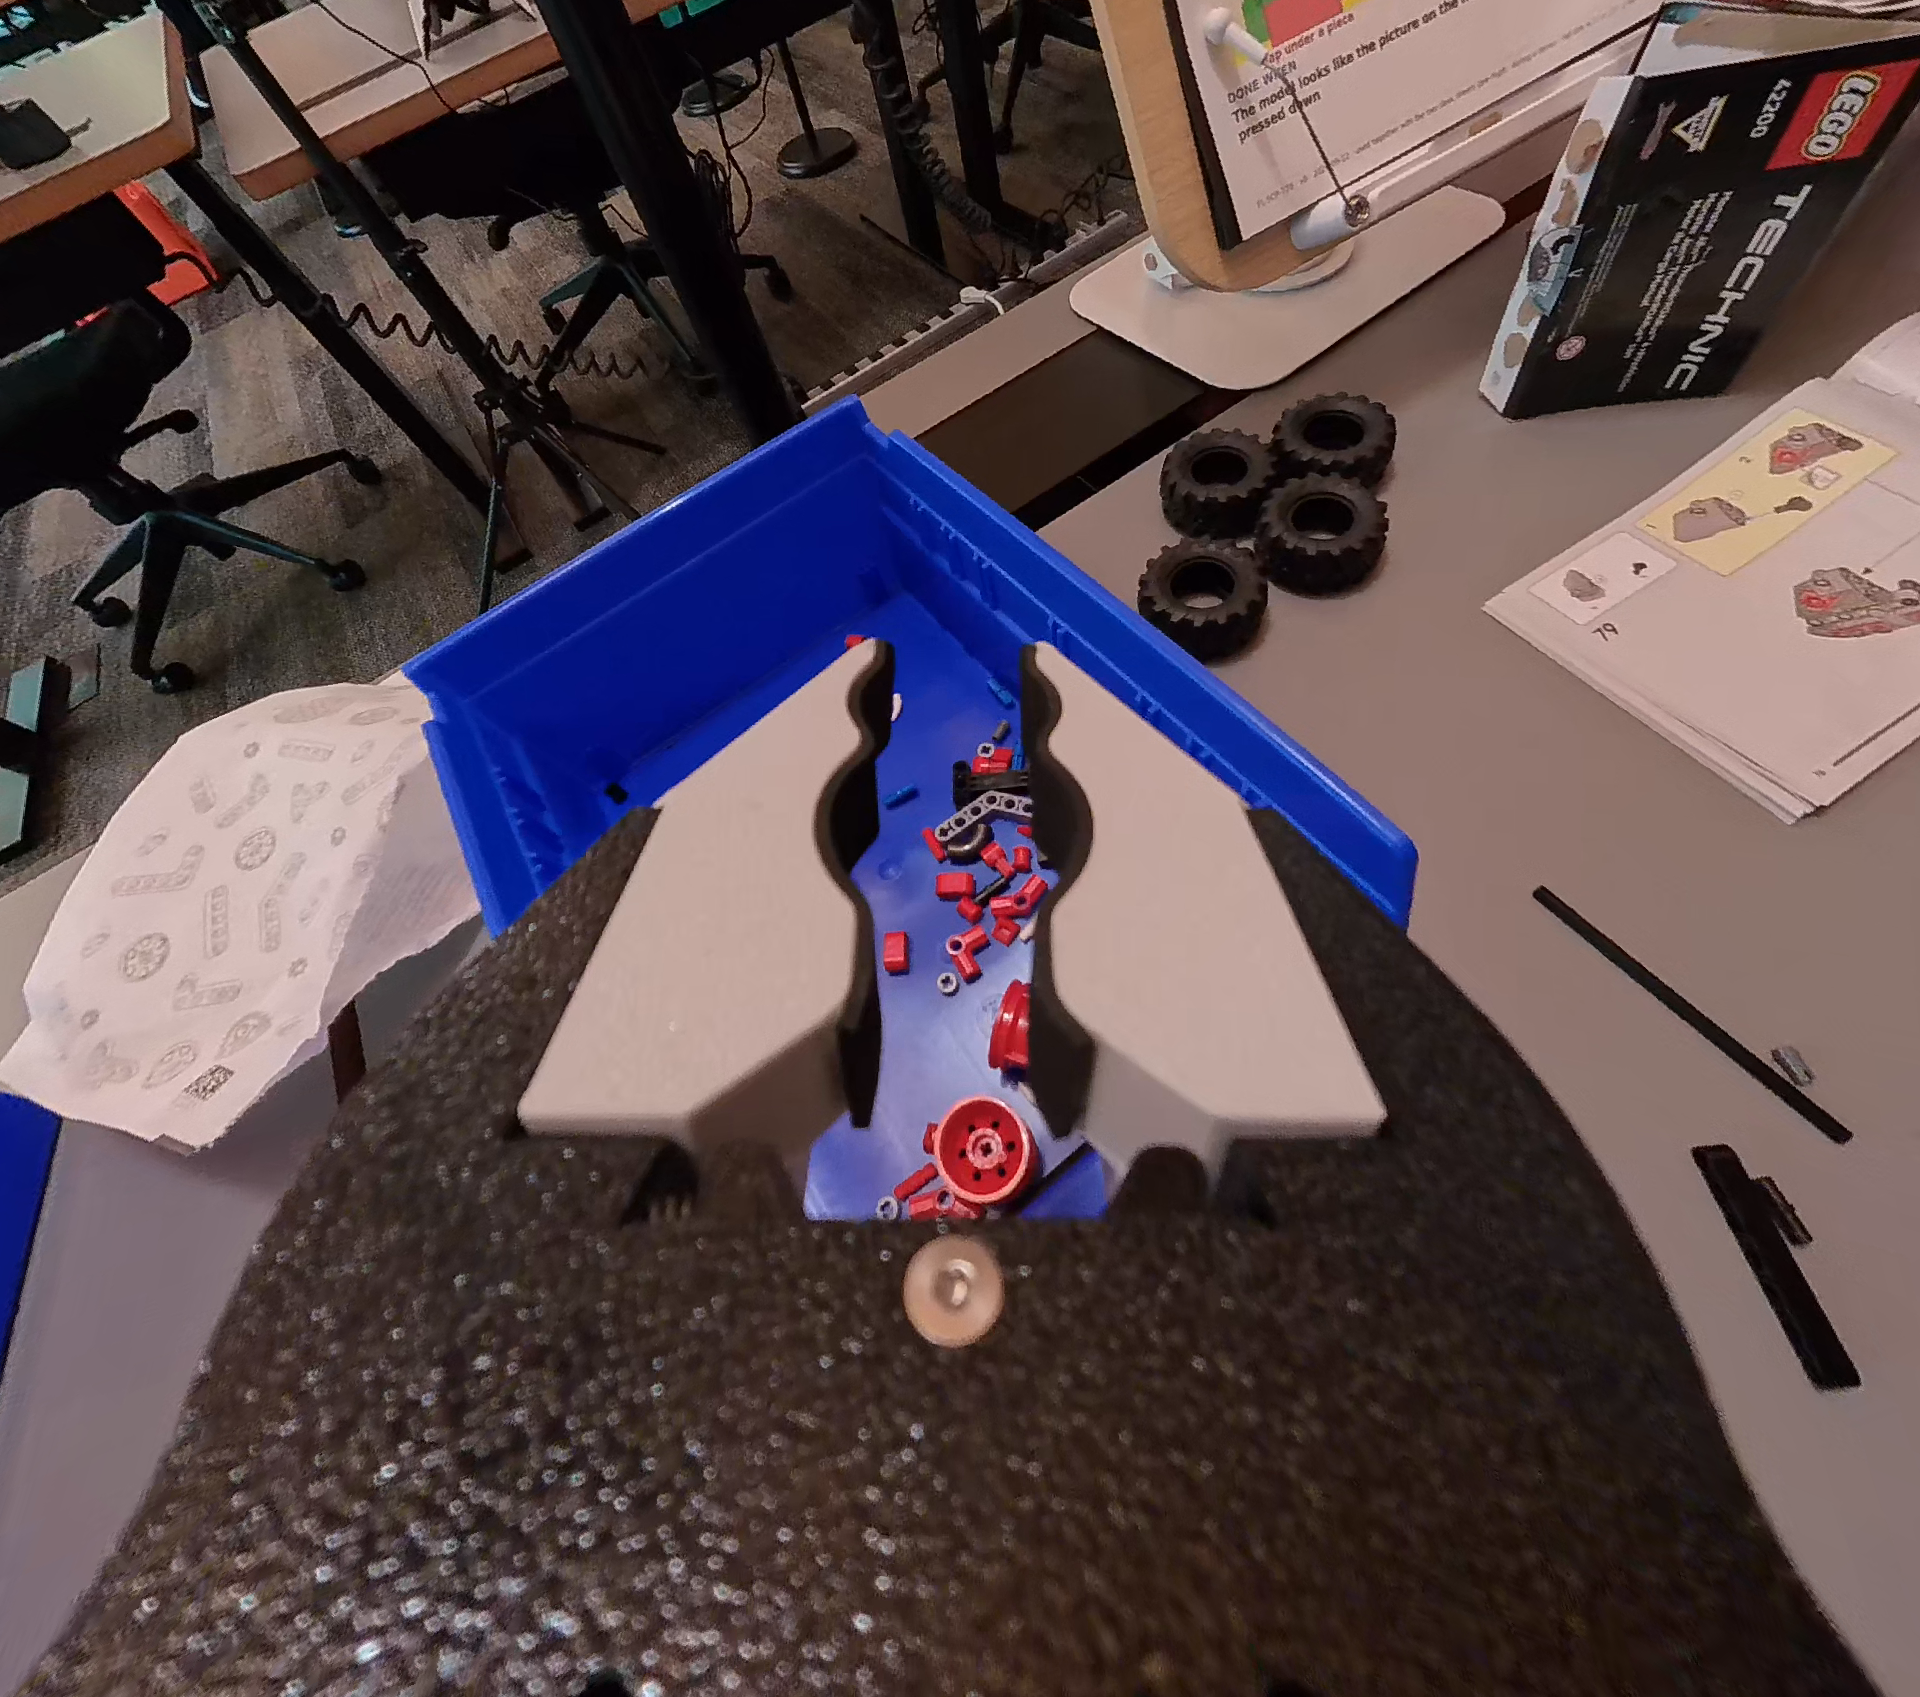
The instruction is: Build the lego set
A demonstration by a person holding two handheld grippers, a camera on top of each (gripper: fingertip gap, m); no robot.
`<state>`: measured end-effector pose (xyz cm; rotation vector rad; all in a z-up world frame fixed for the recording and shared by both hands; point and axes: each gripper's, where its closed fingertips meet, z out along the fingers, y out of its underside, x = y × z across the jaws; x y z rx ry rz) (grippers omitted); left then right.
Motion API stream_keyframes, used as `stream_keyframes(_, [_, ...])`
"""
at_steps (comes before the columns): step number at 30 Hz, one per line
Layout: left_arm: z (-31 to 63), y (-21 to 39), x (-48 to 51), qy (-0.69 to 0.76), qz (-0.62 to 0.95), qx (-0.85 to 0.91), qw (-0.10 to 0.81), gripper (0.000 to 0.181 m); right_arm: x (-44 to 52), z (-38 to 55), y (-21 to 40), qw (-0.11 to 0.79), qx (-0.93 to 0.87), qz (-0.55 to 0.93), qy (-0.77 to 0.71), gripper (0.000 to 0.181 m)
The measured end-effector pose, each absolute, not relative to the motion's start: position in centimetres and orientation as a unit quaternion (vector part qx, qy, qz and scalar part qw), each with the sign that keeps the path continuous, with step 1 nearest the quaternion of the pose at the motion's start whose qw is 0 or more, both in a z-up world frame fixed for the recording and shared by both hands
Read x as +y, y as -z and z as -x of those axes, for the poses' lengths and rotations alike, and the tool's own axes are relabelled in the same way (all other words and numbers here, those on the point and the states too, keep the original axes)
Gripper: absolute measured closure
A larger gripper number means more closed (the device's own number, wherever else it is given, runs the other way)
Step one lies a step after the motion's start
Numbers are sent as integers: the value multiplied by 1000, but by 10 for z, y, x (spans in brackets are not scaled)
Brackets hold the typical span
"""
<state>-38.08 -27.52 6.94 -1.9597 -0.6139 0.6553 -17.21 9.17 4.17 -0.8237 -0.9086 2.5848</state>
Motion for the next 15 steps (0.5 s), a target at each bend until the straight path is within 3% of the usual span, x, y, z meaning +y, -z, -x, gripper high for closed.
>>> stream_keyframes(2, [381, -69, -275, -267, 800, -252, 474, 160, 96, 183, -34, 237, -350, 328, -845, 150])
stream_keyframes(5, [381, -69, -274, -266, 802, -251, 473, 160, 104, 193, -29, 299, -357, 375, -801, 150])
stream_keyframes(15, [378, -66, -267, -260, 806, -244, 472, 160, 122, 224, 11, 343, -404, 544, -650, 149])
